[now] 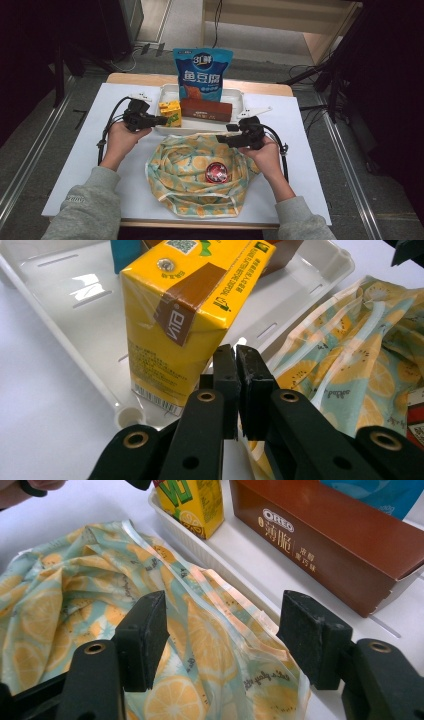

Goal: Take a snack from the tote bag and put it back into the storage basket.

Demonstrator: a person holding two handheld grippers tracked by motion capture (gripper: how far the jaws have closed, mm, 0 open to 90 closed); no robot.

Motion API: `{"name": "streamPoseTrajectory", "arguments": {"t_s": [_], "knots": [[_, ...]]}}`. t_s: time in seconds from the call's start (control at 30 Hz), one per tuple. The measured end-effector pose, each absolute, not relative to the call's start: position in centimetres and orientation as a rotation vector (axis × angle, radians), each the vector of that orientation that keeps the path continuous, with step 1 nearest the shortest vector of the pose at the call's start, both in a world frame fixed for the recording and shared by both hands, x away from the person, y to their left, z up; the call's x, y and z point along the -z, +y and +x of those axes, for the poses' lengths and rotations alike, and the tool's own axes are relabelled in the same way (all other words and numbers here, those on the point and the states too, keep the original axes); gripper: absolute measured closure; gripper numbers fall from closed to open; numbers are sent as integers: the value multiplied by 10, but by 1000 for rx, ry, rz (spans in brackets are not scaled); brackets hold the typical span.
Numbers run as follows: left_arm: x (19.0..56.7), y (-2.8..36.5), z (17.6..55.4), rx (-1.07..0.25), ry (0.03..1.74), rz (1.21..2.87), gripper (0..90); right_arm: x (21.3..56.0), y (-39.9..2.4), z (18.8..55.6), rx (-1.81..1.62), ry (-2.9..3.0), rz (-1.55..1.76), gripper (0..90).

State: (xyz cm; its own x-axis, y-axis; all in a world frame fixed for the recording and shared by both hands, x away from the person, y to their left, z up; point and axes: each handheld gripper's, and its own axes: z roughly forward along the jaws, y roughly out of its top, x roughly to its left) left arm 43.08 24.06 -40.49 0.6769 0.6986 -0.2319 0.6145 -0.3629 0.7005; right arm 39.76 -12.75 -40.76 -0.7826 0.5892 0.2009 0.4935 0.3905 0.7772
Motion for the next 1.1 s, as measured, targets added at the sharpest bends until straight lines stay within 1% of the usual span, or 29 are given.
{"name": "streamPoseTrajectory", "arguments": {"t_s": [0.17,0.27,0.3,0.33,0.37,0.47,0.7,0.87,0.97,1.1], "knots": [[405,247,432,-147,1023,2095,872,405,-130,393,-1342,2528,977,368],[406,252,433,-122,1045,2073,855,404,-130,391,-1343,2530,974,368],[406,252,433,-122,1045,2073,827,404,-130,391,-1343,2530,974,368],[406,254,434,-35,1043,2044,768,403,-131,390,-1345,2529,971,368],[405,255,433,-6,1037,2029,729,402,-131,389,-1346,2528,969,369],[400,259,431,-6,1016,2009,652,399,-132,387,-1354,2525,957,372],[393,267,427,-54,1026,2016,572,398,-131,382,-1360,2536,938,376],[391,270,425,-51,1016,2020,525,397,-131,378,-1355,2547,931,379],[391,271,424,-46,1015,2021,475,398,-131,376,-1345,2555,927,383],[391,271,423,-42,1002,2042,434,397,-131,373,-1347,2554,915,391]]}}
